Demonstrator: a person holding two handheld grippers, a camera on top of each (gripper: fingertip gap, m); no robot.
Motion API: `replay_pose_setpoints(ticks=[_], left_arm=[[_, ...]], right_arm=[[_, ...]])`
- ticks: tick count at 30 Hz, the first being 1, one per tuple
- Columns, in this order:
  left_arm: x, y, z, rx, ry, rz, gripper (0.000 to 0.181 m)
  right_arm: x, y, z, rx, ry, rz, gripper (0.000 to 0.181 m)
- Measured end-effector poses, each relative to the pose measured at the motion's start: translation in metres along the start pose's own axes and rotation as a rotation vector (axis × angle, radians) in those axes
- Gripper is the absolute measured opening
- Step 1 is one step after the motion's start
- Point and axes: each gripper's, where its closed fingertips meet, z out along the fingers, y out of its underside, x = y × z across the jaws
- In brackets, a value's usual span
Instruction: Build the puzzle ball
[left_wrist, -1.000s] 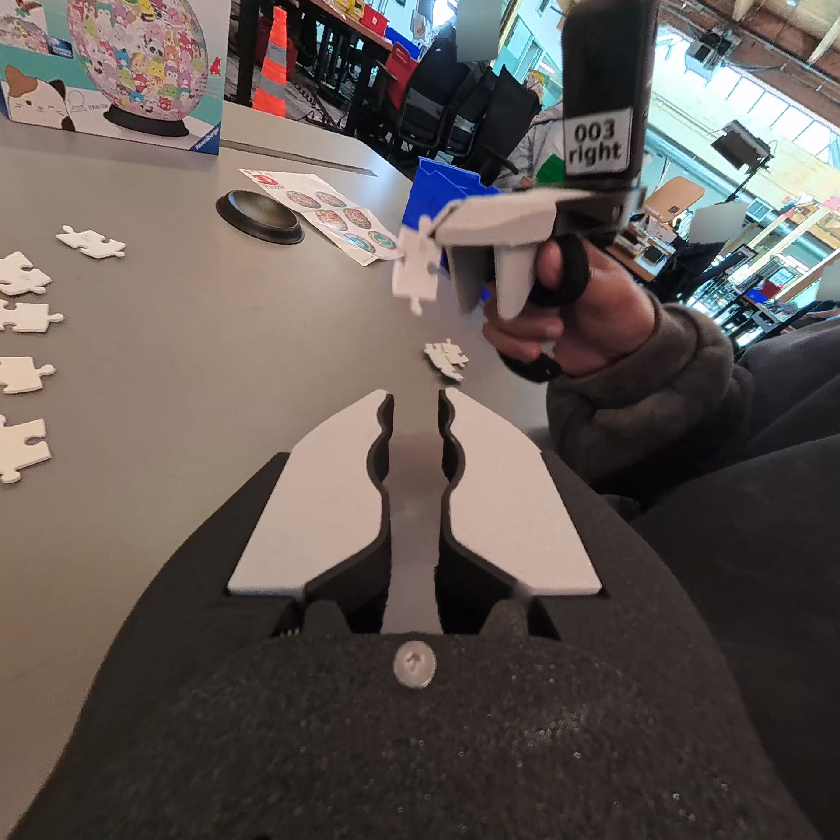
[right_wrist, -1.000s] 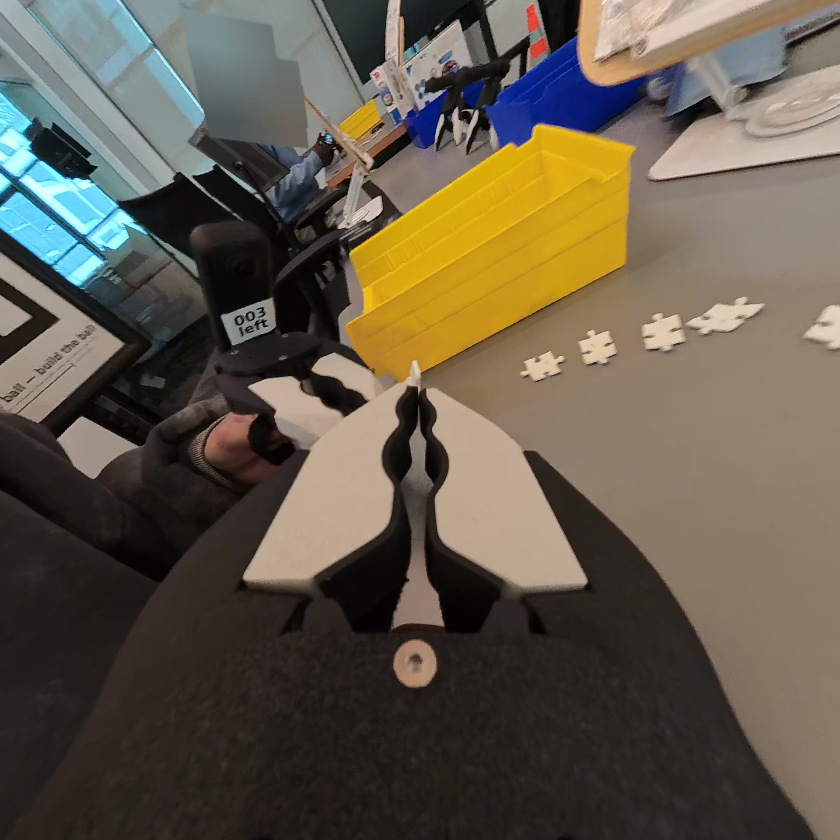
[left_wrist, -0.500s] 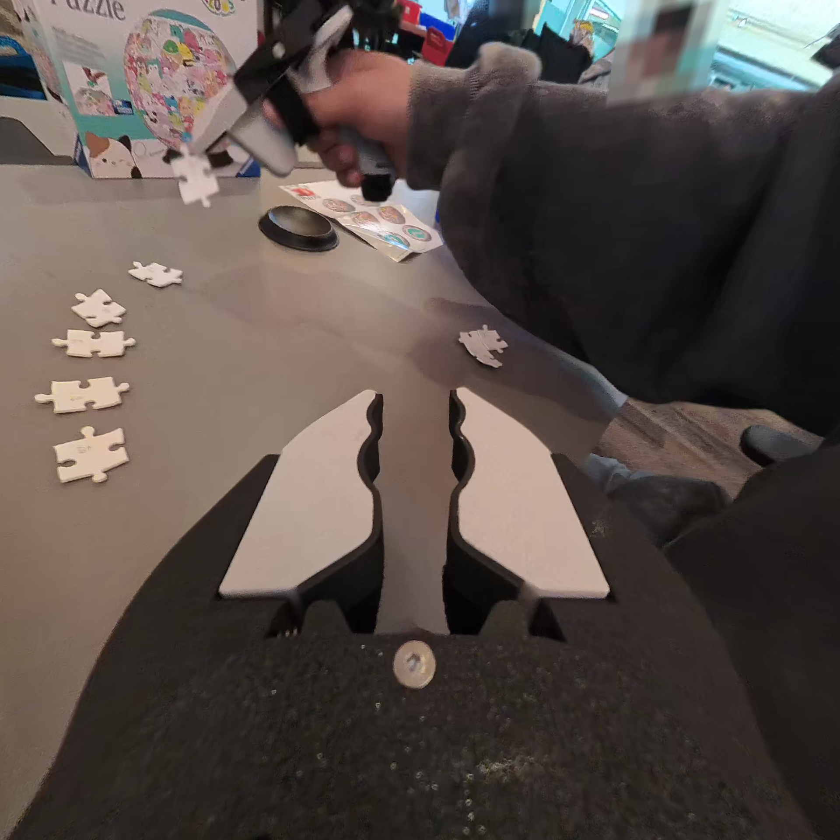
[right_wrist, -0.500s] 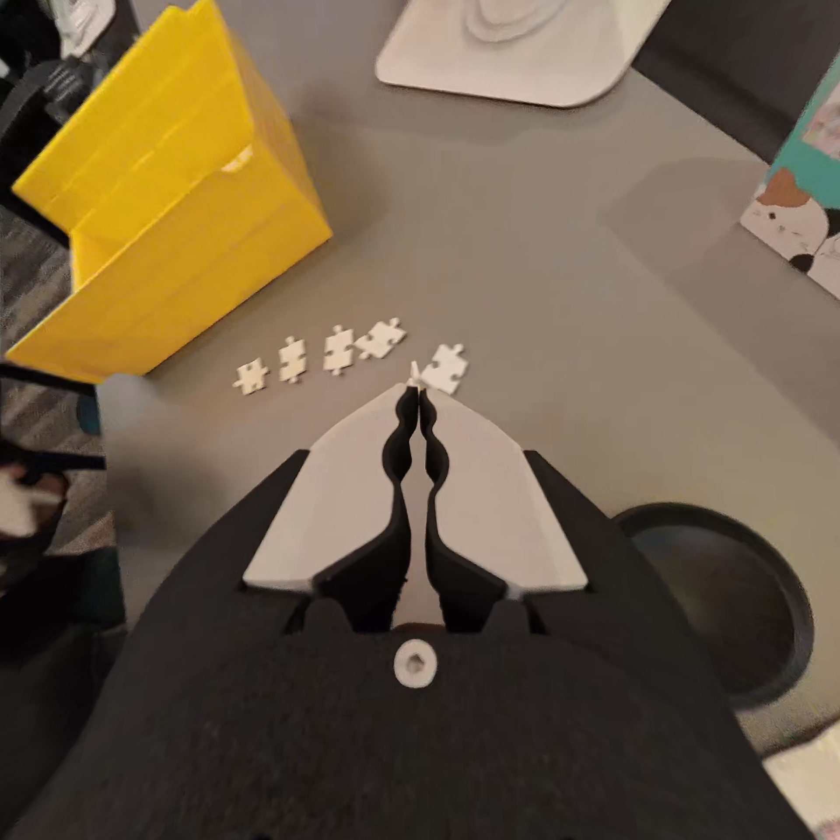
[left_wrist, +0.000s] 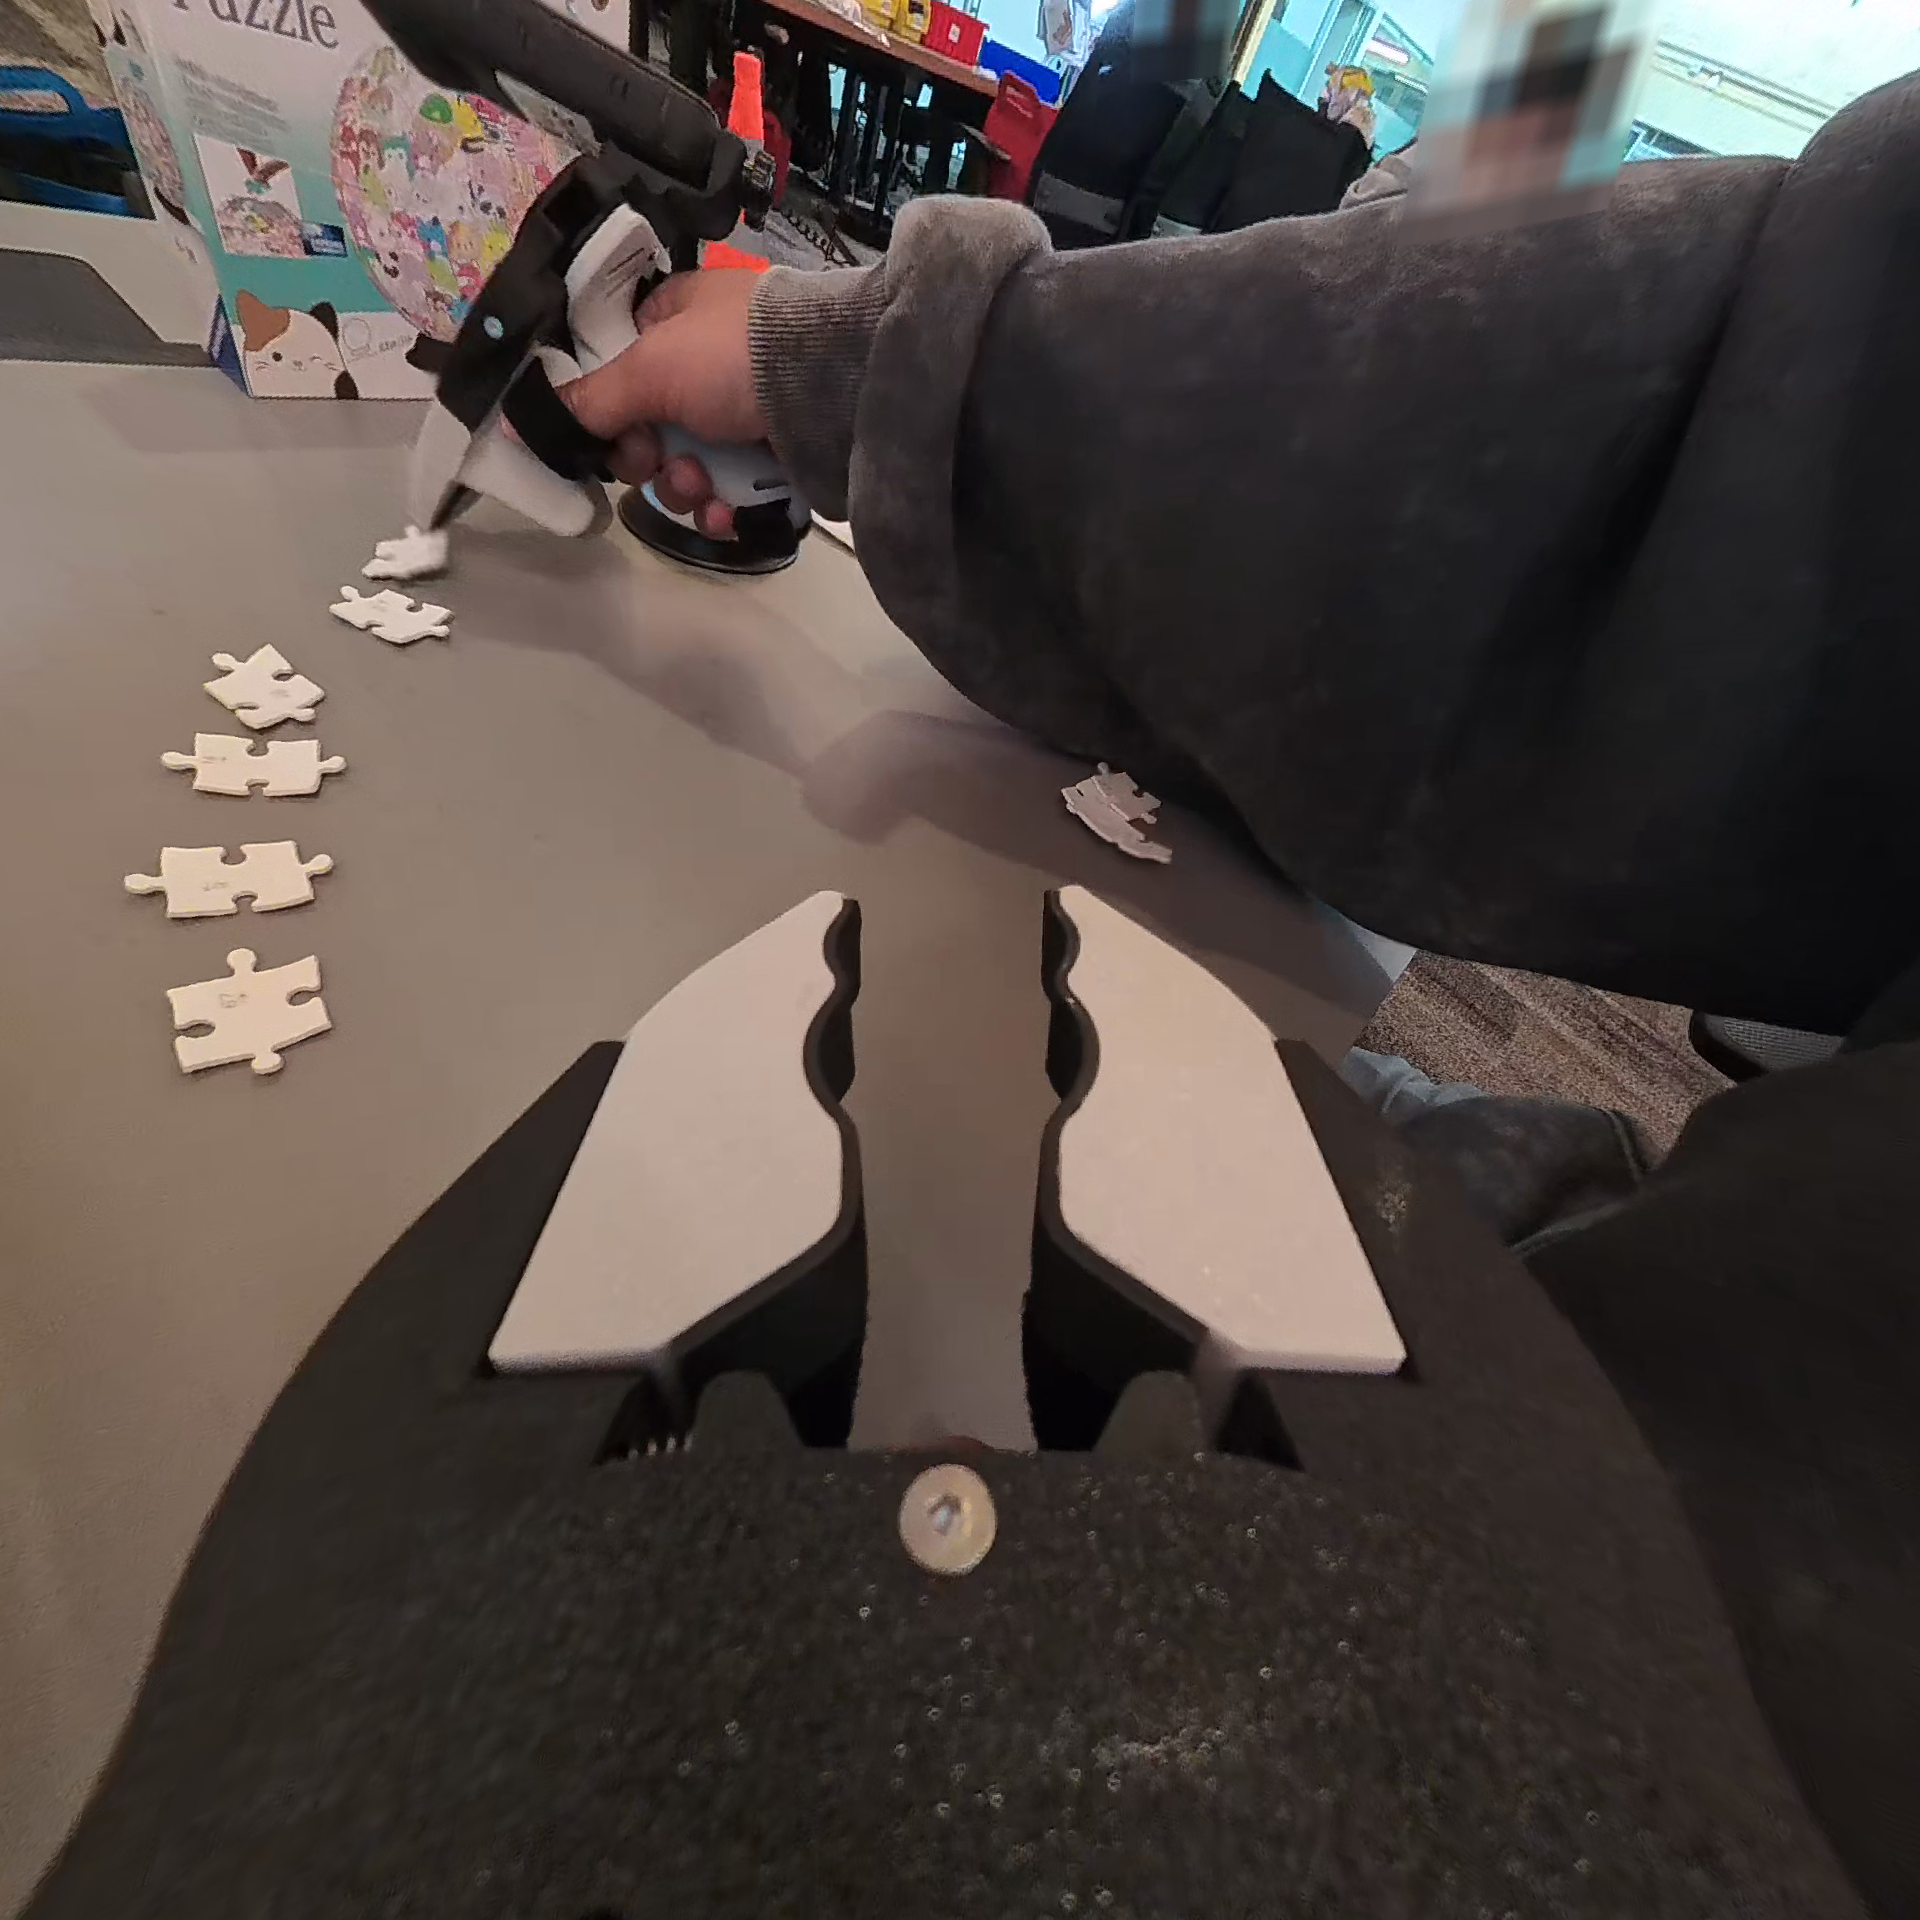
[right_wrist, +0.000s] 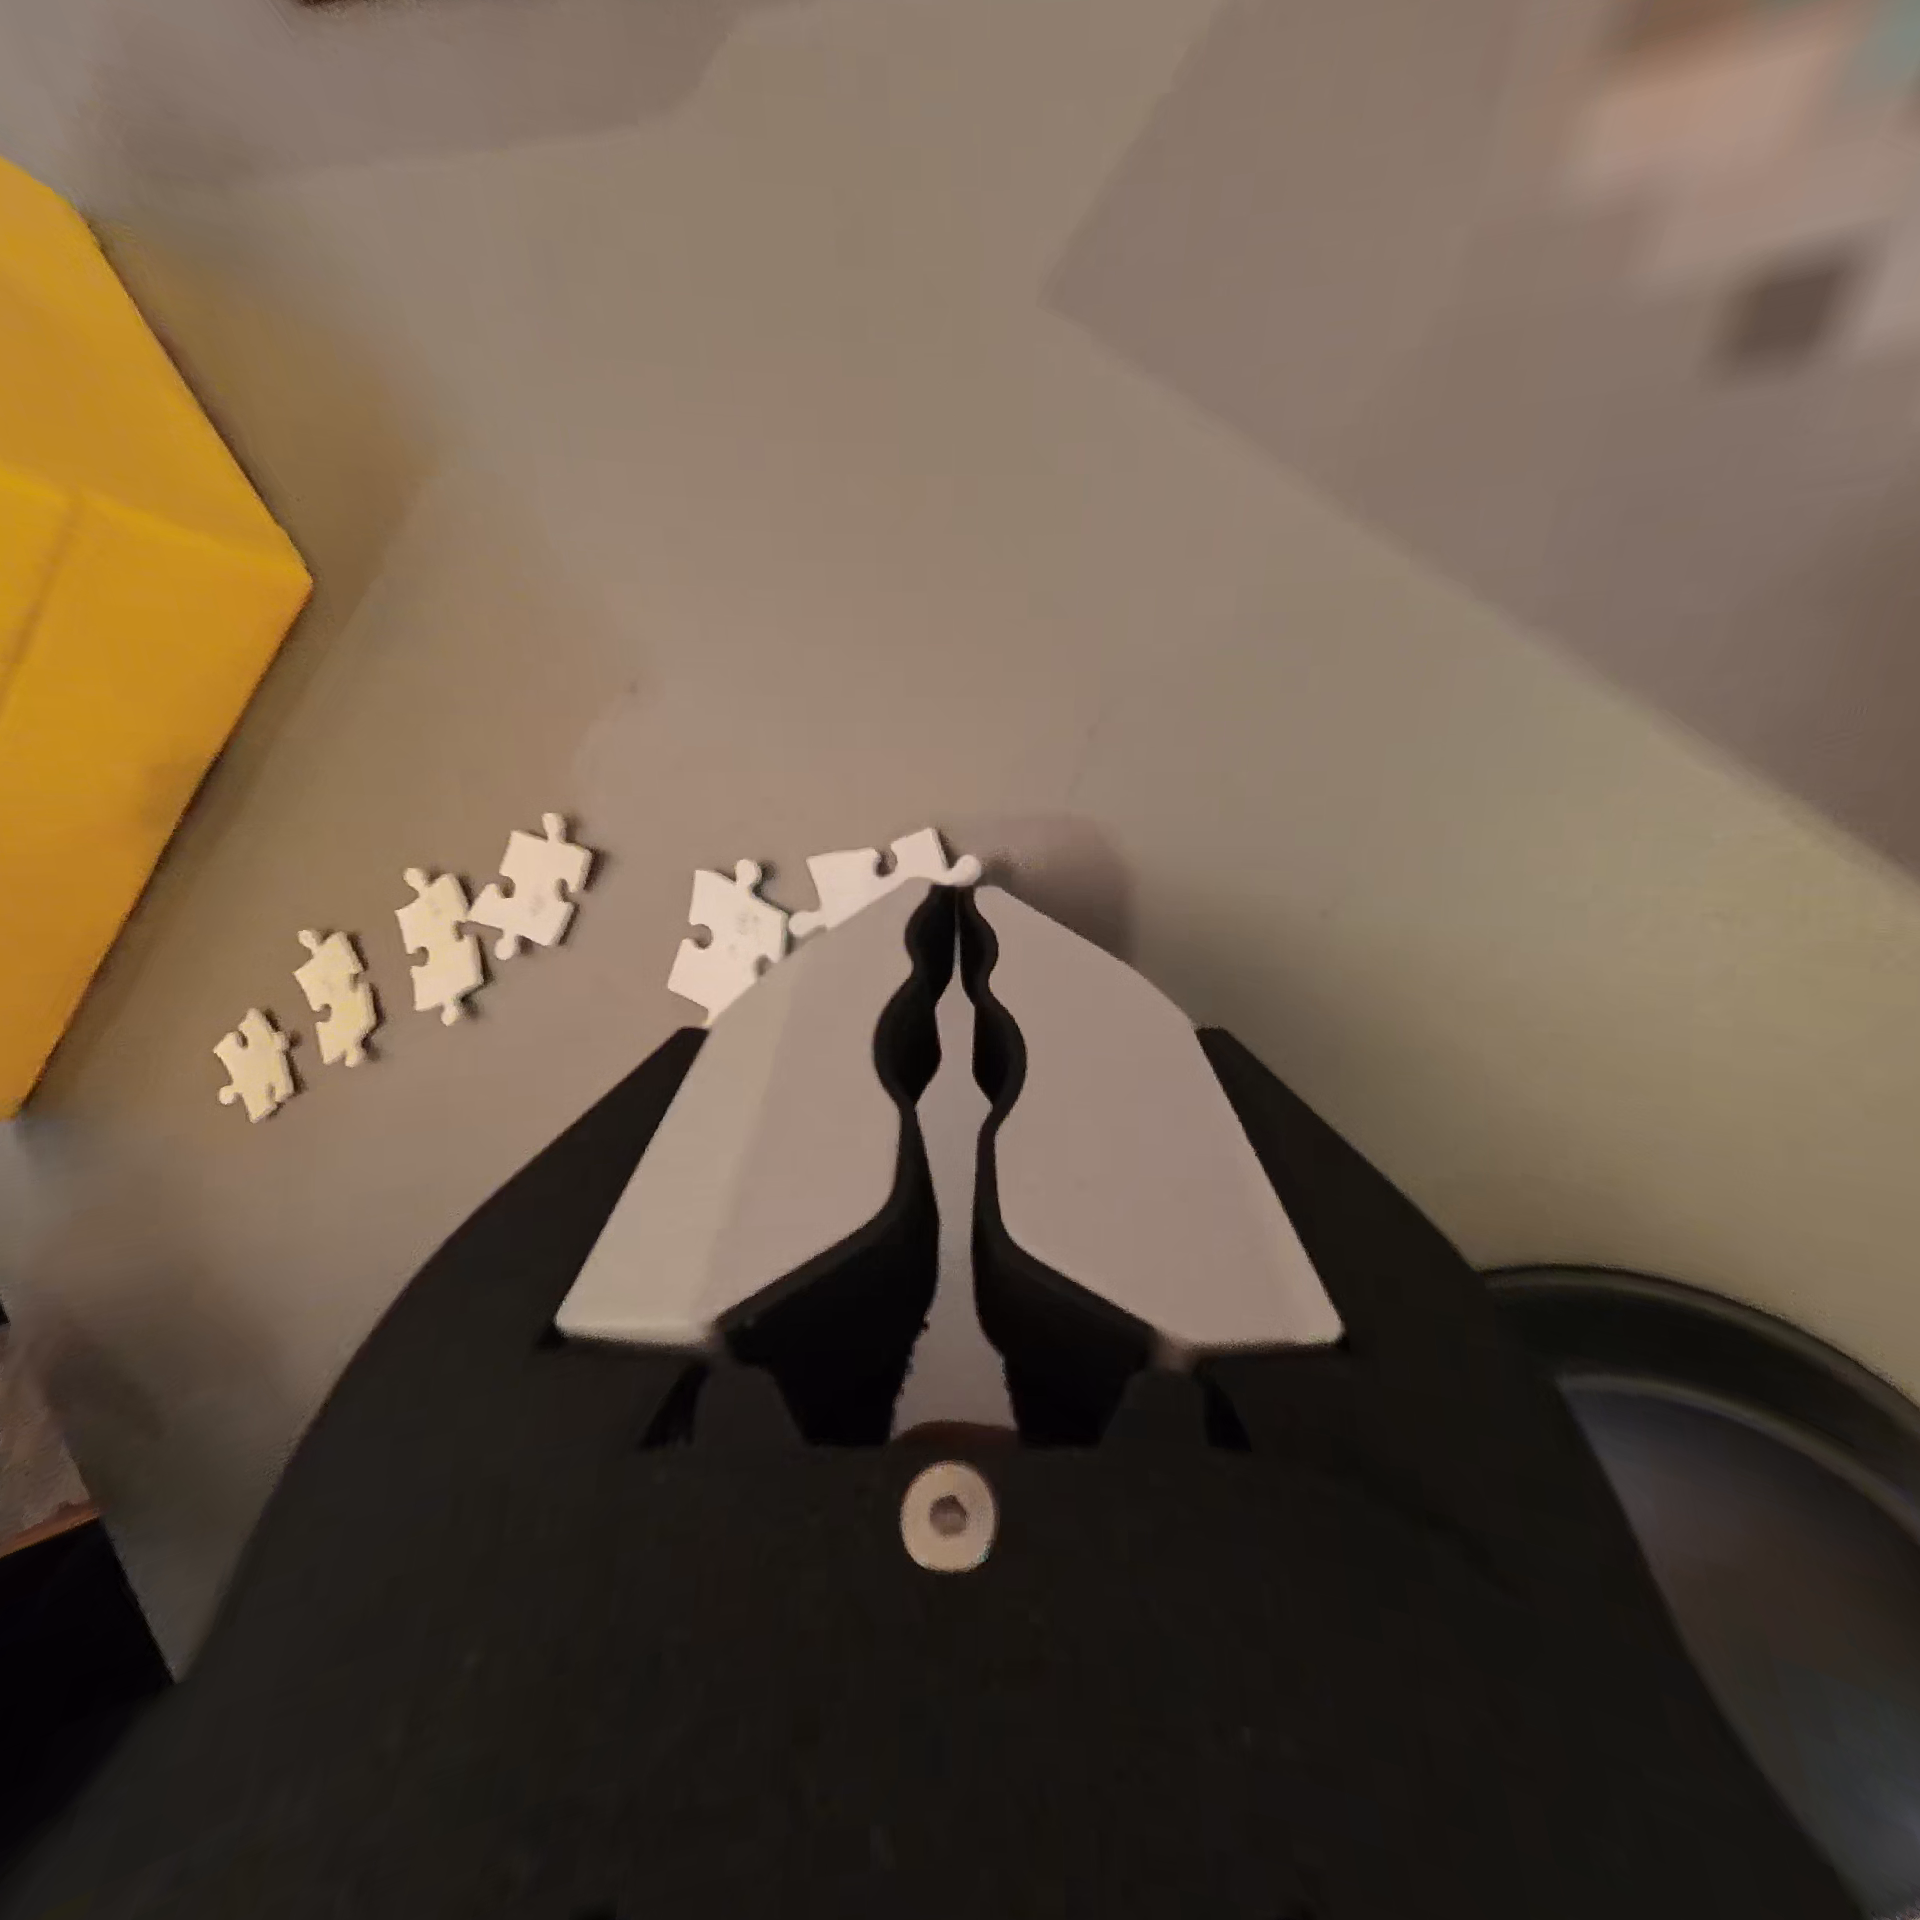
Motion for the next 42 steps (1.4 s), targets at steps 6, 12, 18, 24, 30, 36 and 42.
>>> replay_pose_setpoints(ticks=[6, 12, 18, 24, 30, 36, 42], left_arm=[[0.001, 0.0, 0.001, -0.001, 0.006, -0.003, 0.033], [0.003, 0.0, 0.001, -0.003, 0.008, 0.003, 0.033], [0.006, -0.001, 0.001, -0.009, 0.01, 0.018, 0.033], [0.003, -0.002, -0.002, 0.002, 0.0, 0.022, 0.033], [0.006, -0.002, -0.002, 0.003, 0.018, 0.018, 0.033], [0.006, -0.002, -0.002, -0.002, 0.014, 0.03, 0.034], [0.001, -0.007, -0.008, 0.02, -0.009, 0.027, 0.034]], right_arm=[[-0.004, 0.009, -0.007, -0.033, 0.0, -0.031, 0.01], [-0.039, -0.012, -0.053, 0.024, -0.015, -0.314, 0.01], [-0.05, 0.033, -0.018, -0.171, 0.07, -0.643, 0.012], [-0.058, 0.029, 0.004, -0.132, 0.044, -0.613, 0.016], [-0.051, 0.032, 0.015, -0.169, 0.045, -0.592, 0.027], [-0.05, 0.034, 0.016, -0.163, 0.094, -0.65, 0.014], [-0.062, 0.041, 0.002, -0.202, 0.11, -0.677, 0.0]])
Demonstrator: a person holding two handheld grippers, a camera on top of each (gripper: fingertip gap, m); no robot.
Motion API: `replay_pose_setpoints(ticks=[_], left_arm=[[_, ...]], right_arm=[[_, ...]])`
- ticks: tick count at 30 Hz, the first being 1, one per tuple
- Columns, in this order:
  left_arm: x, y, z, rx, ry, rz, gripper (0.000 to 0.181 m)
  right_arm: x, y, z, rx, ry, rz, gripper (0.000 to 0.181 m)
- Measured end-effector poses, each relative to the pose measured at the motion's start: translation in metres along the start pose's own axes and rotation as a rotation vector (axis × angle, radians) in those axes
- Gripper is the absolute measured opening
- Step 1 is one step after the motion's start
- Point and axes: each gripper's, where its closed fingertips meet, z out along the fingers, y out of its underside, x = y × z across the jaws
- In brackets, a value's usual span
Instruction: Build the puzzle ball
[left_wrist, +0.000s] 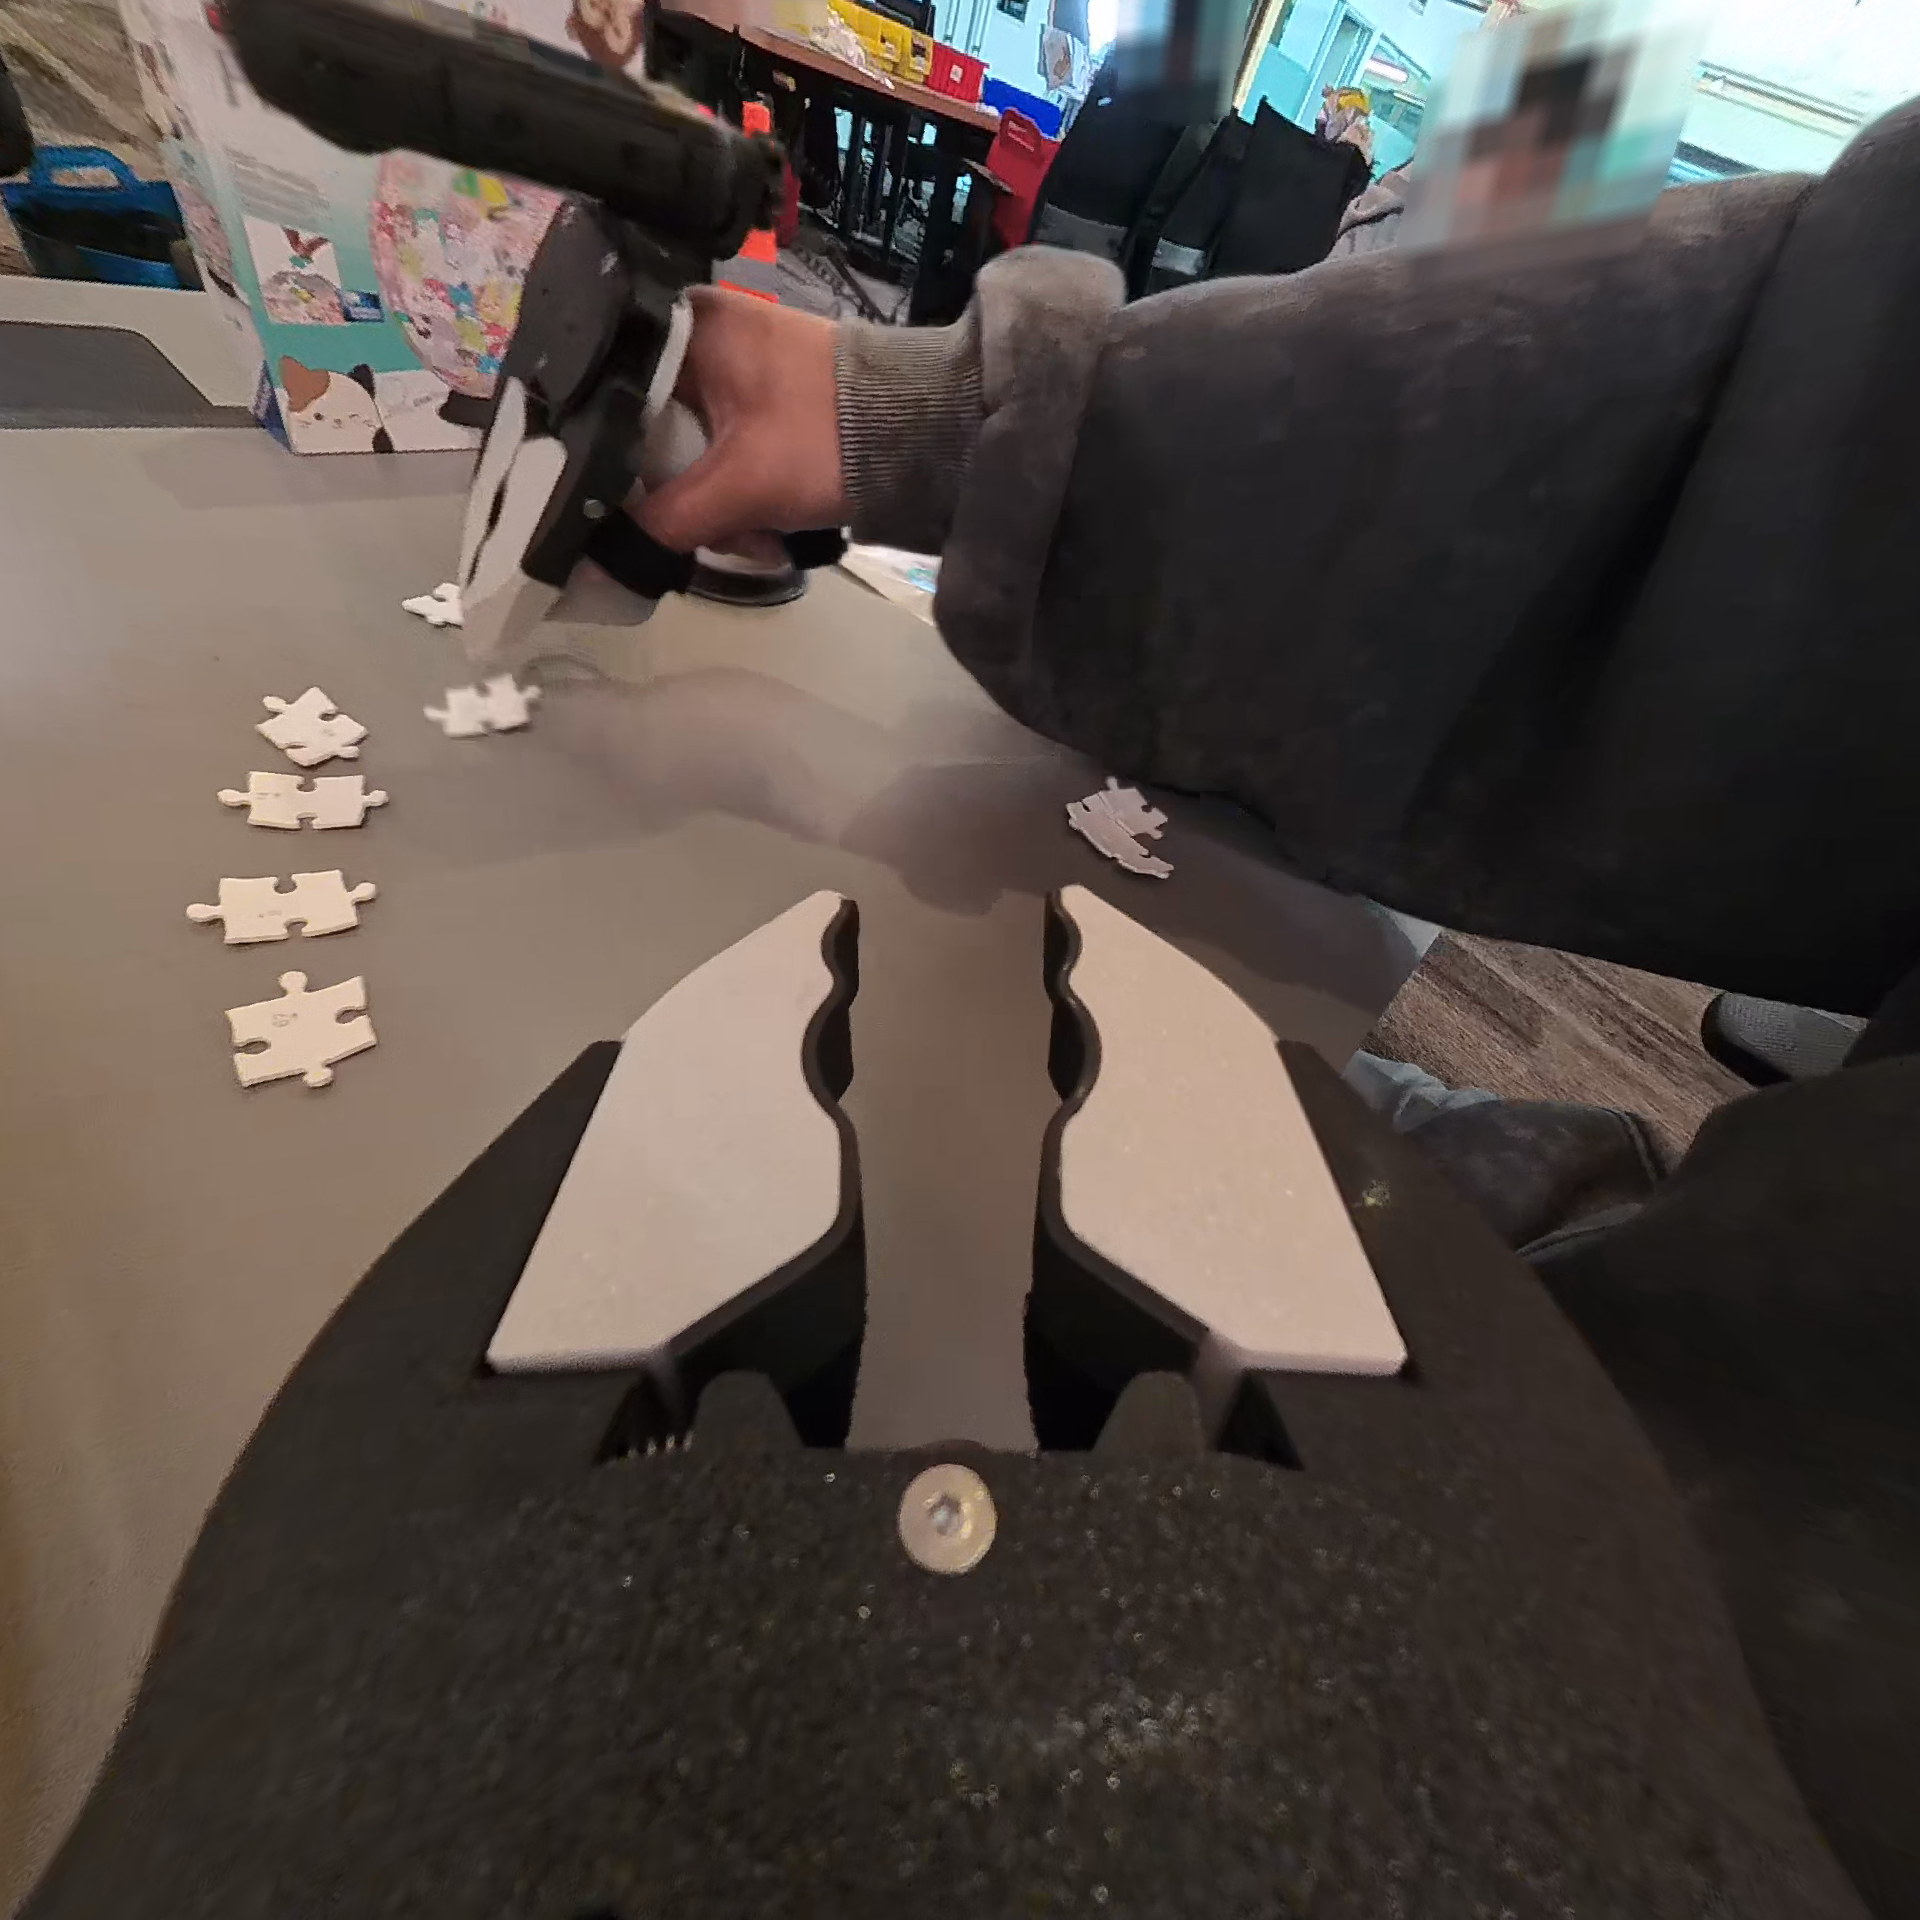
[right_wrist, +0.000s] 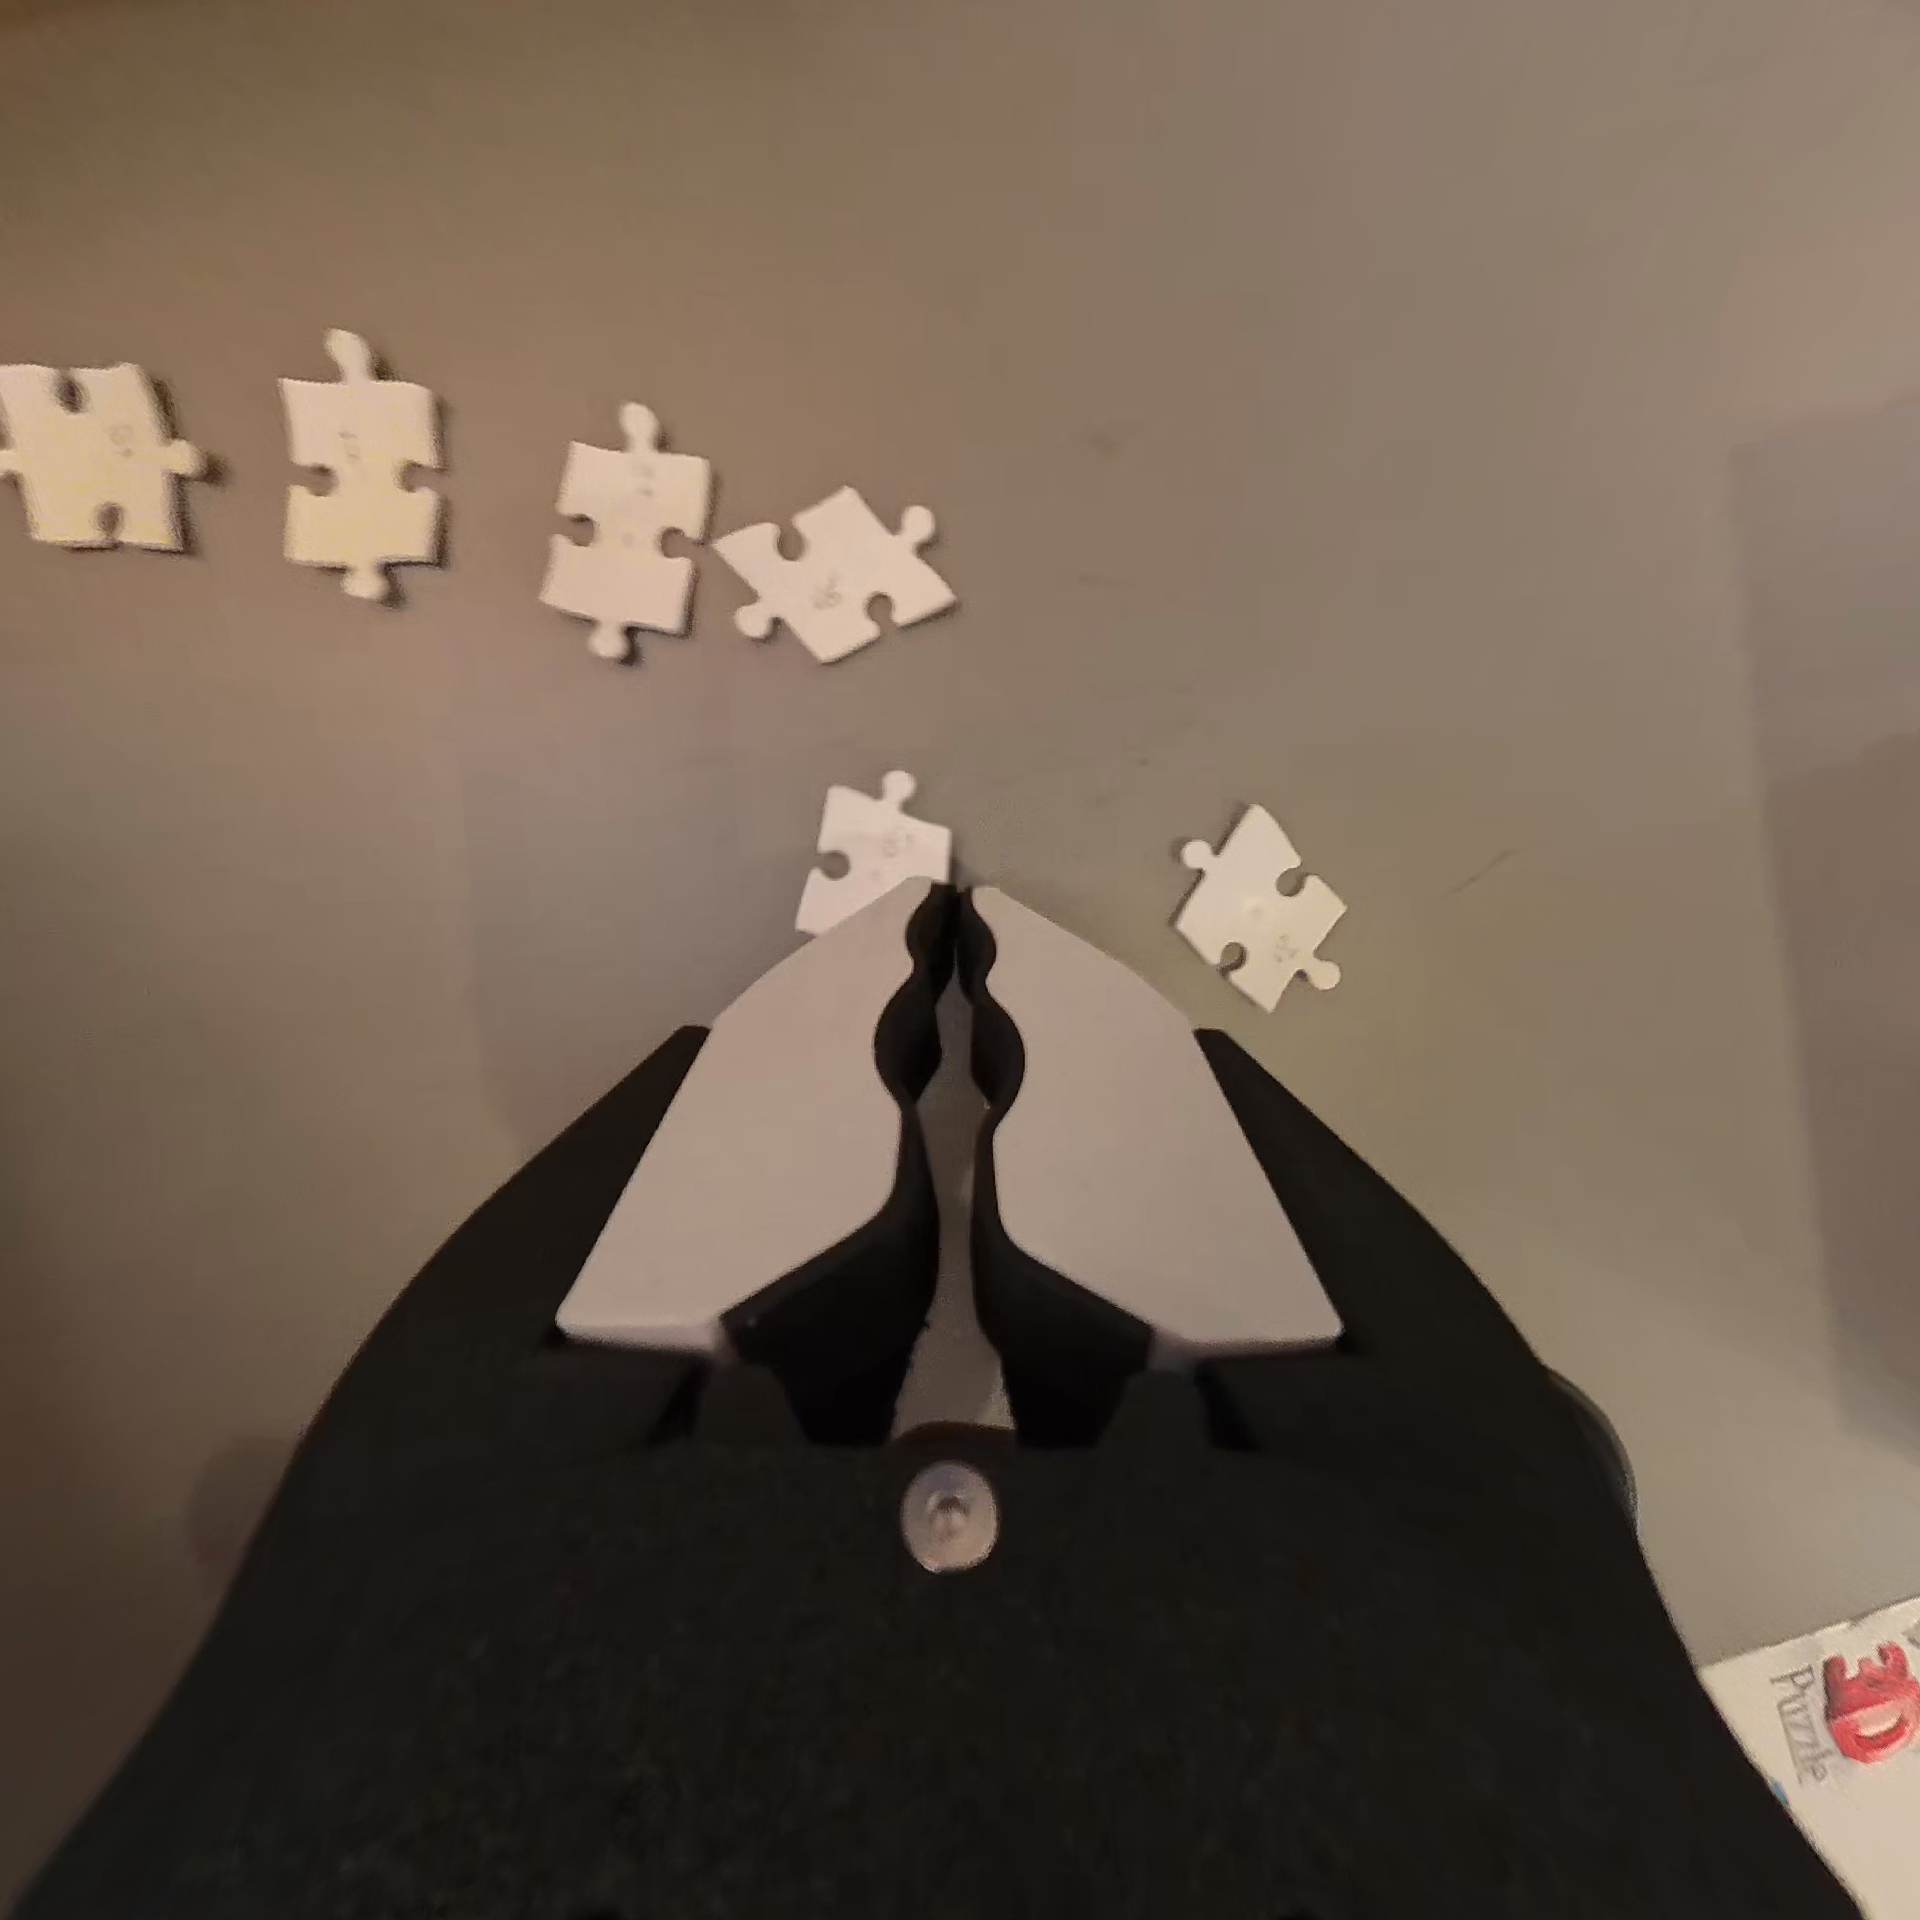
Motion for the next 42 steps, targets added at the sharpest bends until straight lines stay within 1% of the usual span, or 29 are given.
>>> replay_pose_setpoints(ticks=[4, 6, 7, 9, 10, 11, 12, 16, 20, 22, 25, 27, 29, 31, 33, 37, 39, 42], left_arm=[[-0.009, -0.006, -0.012, 0.034, -0.034, -0.016, 0.033], [-0.013, -0.007, -0.017, 0.04, -0.043, -0.029, 0.033], [-0.014, -0.006, -0.018, 0.038, -0.047, -0.032, 0.034], [-0.013, -0.006, -0.018, 0.041, -0.046, -0.03, 0.033], [-0.011, -0.006, -0.017, 0.039, -0.041, -0.025, 0.033], [-0.009, -0.006, -0.016, 0.034, -0.037, -0.018, 0.034], [-0.007, -0.005, -0.015, 0.029, -0.037, -0.008, 0.034], [-0.005, -0.002, -0.012, 0.009, -0.04, 0.015, 0.034], [-0.005, -0.002, -0.012, 0.015, -0.026, -0.002, 0.034], [-0.005, -0.002, -0.013, 0.018, -0.026, -0.004, 0.033], [-0.005, -0.003, -0.013, 0.021, -0.024, -0.003, 0.033], [-0.004, -0.002, -0.012, 0.019, -0.02, -0.005, 0.034], [-0.004, -0.002, -0.012, 0.018, -0.017, -0.006, 0.033], [-0.003, -0.002, -0.012, 0.019, -0.014, -0.005, 0.034], [-0.002, -0.002, -0.011, 0.017, -0.012, -0.003, 0.034], [-0.001, -0.002, -0.011, 0.012, -0.015, 0.006, 0.034], [-0.002, -0.001, -0.011, 0.009, -0.018, 0.006, 0.034], [-0.003, -0.001, -0.011, 0.012, -0.022, 0.005, 0.034]], right_arm=[[-0.018, -0.009, -0.025, 0.0, 0.019, -0.073, 0.0], [-0.028, -0.01, -0.034, -0.008, 0.006, -0.111, 0.0], [-0.03, -0.009, -0.035, -0.016, -0.008, -0.126, 0.004], [-0.03, 0.0, -0.031, -0.063, -0.041, -0.139, 0.024], [-0.027, 0.005, -0.026, -0.081, -0.047, -0.13, 0.03], [-0.025, 0.009, -0.02, -0.092, -0.054, -0.107, 0.036], [-0.025, 0.011, -0.015, -0.097, -0.074, -0.078, 0.037], [-0.032, 0.013, -0.001, -0.096, -0.111, -0.007, 0.039], [-0.02, 0.013, 0.005, -0.101, -0.03, -0.042, 0.033], [-0.024, 0.016, 0.006, -0.111, -0.081, 0.006, 0.031], [-0.041, 0.014, 0.002, -0.09, -0.18, 0.064, 0.03], [-0.05, 0.015, -0.003, -0.082, -0.203, 0.057, 0.03], [-0.051, 0.018, -0.008, -0.091, -0.188, 0.035, 0.03], [-0.041, 0.022, -0.014, -0.106, -0.131, -0.004, 0.03], [-0.023, 0.023, -0.018, -0.099, -0.078, -0.013, 0.03], [0.026, 0.025, -0.017, -0.104, 0.025, 0.036, 0.038], [0.041, 0.025, -0.009, -0.091, 0.026, 0.123, 0.043], [0.044, 0.016, 0.004, -0.026, -0.008, 0.245, 0.05]])
